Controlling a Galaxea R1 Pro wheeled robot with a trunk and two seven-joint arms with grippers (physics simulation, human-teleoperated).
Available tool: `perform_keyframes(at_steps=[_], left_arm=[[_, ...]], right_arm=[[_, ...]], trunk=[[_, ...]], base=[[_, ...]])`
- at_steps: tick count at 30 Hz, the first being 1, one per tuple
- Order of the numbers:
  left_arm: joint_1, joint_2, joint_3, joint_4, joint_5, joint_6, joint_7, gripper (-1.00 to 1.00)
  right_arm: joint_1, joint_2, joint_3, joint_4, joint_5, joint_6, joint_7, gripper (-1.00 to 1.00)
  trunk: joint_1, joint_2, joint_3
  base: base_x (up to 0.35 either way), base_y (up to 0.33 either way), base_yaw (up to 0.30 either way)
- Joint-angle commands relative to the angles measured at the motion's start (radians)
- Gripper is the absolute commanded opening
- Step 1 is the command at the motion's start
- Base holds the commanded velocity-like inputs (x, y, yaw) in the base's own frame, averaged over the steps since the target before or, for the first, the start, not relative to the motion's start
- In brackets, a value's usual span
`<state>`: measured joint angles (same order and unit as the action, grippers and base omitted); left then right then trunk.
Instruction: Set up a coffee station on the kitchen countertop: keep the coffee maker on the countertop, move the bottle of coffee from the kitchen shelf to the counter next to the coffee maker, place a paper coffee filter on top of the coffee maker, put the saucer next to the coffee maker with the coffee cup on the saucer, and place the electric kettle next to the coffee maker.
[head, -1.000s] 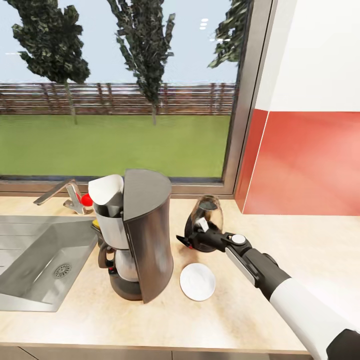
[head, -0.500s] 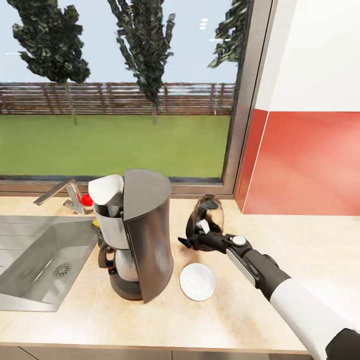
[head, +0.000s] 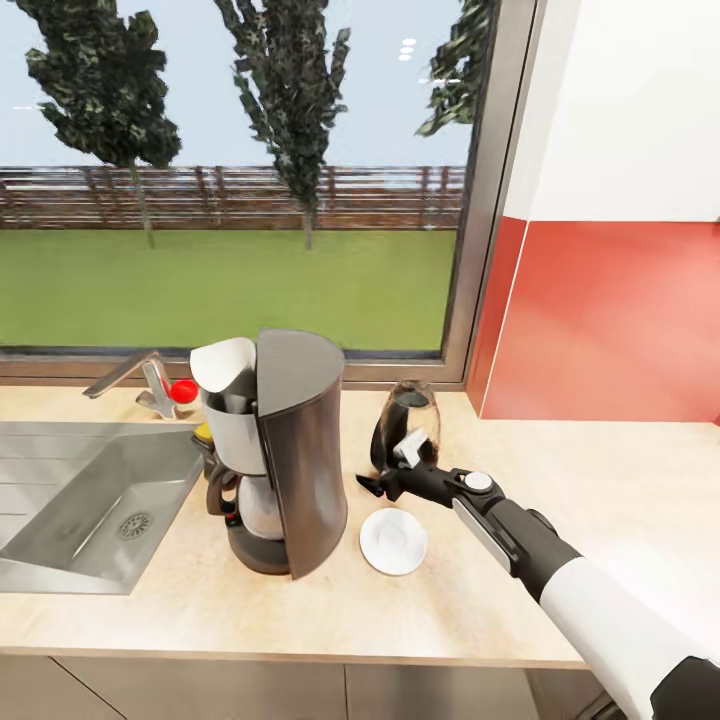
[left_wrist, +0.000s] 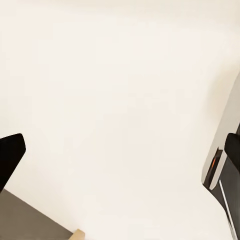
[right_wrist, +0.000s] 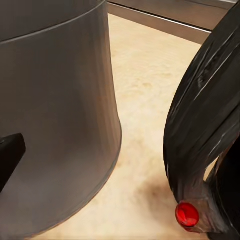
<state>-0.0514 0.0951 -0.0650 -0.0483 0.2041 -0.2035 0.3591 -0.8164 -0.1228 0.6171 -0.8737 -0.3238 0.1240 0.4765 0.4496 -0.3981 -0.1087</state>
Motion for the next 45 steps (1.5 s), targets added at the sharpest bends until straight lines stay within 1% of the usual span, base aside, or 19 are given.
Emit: perform_keyframes(at_steps=[1,11,23,34,45], left_arm=[[-0.001,0.000,-0.007,0.001,0.009,-0.004,0.002,1.00],[-0.001,0.000,-0.007,0.000,0.009,-0.004,0.002,1.00],[-0.001,0.000,-0.007,0.000,0.009,-0.004,0.002,1.00],[-0.001,0.000,-0.009,0.000,0.008,-0.004,0.002,1.00],[-0.001,0.000,-0.009,-0.001,0.009,-0.004,0.002,1.00]], right_arm=[[-0.001,-0.001,0.003,-0.002,-0.012,0.008,0.001,1.00],[-0.001,-0.001,0.003,-0.002,-0.012,0.008,0.001,1.00],[-0.001,-0.001,0.003,-0.002,-0.012,0.008,0.001,1.00],[-0.001,-0.001,0.003,-0.002,-0.012,0.008,0.001,1.00],[-0.001,0.000,0.003,-0.002,-0.012,0.008,0.001,1.00]], trunk=[[0.001,-0.002,-0.002],[0.001,-0.002,-0.002],[0.001,-0.002,-0.002],[0.001,-0.002,-0.002],[0.001,-0.002,-0.002]], base=[[-0.004,0.000,0.000],[-0.007,-0.001,0.000],[-0.181,-0.097,0.000],[0.050,-0.094,0.000],[-0.022,-0.188,0.000]])
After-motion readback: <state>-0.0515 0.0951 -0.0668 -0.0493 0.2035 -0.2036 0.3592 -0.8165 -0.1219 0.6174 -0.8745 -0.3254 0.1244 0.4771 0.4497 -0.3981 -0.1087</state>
